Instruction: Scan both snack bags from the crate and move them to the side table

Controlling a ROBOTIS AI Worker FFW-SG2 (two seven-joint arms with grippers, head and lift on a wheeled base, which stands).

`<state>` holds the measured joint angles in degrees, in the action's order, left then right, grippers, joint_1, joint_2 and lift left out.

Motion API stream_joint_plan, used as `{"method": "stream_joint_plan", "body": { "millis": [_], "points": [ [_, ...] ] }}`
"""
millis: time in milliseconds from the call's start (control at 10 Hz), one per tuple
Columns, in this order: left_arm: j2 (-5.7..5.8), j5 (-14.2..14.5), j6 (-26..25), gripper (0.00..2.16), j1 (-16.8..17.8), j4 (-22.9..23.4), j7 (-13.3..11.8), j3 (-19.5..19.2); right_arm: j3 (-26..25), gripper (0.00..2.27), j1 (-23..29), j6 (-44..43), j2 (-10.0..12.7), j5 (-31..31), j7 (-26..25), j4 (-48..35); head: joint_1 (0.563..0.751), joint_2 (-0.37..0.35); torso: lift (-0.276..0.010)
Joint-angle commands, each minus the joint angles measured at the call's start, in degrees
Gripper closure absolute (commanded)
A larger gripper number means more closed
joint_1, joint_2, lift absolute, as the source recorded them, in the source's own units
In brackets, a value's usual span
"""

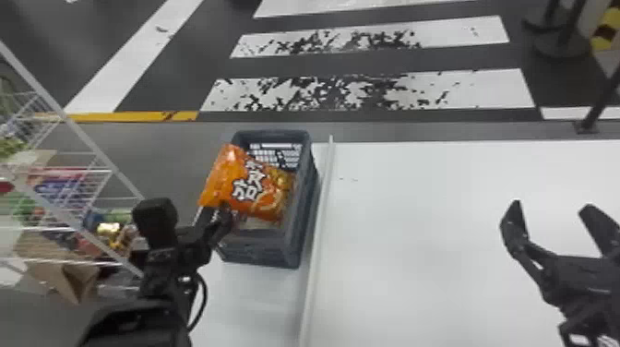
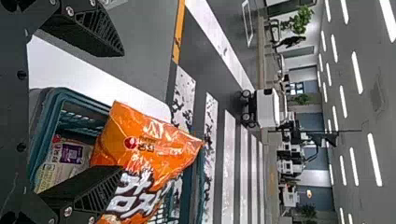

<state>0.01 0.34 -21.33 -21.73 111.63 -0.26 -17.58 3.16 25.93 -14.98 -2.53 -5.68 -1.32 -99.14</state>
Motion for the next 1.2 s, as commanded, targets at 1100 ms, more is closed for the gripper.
{"method": "stream_joint_plan", "body": {
  "millis": [1100],
  "points": [
    [-0.16, -4.3, -10.4, 0.88, 10.6, -5.3, -4.8, 2.2, -0.4, 0.08, -0.2, 0.0, -0.9, 0.0, 0.0, 0.0, 0.695, 0.190, -0.029]
  ]
}}
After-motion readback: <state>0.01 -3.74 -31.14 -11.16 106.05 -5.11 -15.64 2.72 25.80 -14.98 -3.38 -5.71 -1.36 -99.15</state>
